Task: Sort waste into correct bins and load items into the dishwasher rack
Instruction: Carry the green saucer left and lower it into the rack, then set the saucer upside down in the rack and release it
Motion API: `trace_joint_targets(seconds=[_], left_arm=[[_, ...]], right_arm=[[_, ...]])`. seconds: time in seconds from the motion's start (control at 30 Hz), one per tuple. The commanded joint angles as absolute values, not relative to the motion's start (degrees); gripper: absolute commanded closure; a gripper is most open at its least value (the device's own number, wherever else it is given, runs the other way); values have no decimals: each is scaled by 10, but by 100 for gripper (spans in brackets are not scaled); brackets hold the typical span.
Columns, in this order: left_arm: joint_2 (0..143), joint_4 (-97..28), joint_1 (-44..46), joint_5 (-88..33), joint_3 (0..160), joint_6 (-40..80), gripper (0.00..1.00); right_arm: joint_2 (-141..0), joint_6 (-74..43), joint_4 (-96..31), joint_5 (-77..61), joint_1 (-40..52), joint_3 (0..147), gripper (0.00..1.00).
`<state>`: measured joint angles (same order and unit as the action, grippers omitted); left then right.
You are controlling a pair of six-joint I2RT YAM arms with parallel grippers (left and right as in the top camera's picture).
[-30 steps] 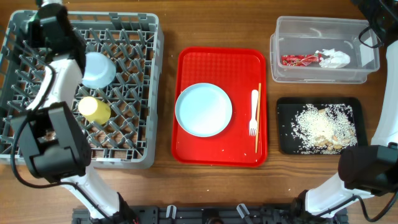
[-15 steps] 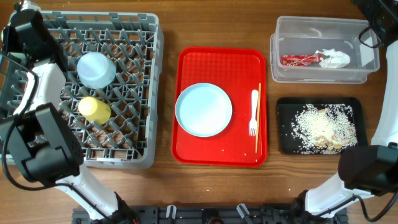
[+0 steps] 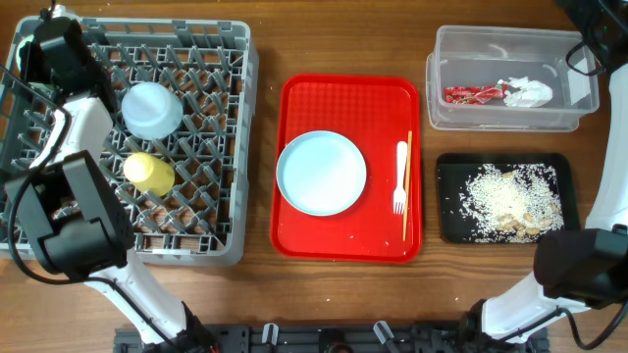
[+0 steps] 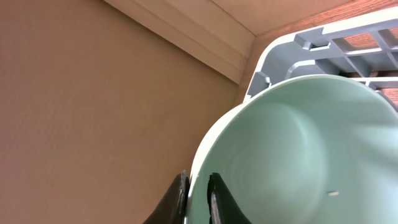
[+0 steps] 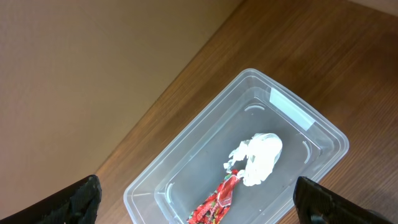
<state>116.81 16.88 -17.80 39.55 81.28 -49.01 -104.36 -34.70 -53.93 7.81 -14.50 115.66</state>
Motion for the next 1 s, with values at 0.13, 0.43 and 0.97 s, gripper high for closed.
trace_joint_targets(seconds=[0.13,0.43,0.97], left_arm=[[1182,169,-128,394,818,-490,78],[1182,147,-97,464,818,-443,64],[1054,-100,-52,183,818,-40,41]], right_arm=[[-1049,-351,-538,88,-143,1158,0],[-1049,-351,-538,88,-143,1158,0],[-1049,-351,-538,88,-143,1158,0]])
